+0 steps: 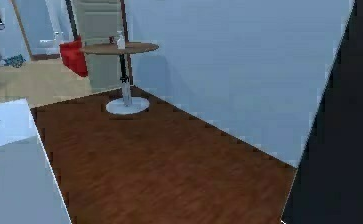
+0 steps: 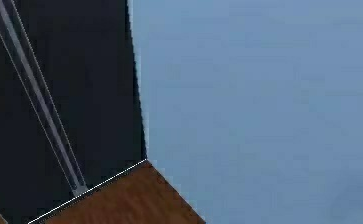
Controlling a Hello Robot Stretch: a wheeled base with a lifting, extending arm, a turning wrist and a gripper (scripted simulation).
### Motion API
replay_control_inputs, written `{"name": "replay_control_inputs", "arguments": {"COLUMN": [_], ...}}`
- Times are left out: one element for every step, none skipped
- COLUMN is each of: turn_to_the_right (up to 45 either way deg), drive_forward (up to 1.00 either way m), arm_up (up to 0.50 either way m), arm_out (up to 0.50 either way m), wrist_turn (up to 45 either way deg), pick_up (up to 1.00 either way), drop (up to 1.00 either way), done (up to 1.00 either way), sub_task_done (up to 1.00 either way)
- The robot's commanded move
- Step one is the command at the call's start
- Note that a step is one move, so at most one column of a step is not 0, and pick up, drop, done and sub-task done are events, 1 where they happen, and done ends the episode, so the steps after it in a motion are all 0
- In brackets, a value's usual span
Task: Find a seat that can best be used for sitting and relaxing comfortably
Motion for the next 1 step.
{"name": "replay_control_inputs", "arguments": {"turn_to_the_right": [0.0], "drive_forward": [1.0], "arm_up": [0.0], "arm_out": [0.0], "wrist_turn": [0.0], "pick_up": [0.0], "drop": [0.0], "done": [0.0], "sub_task_done": [0.0]}}
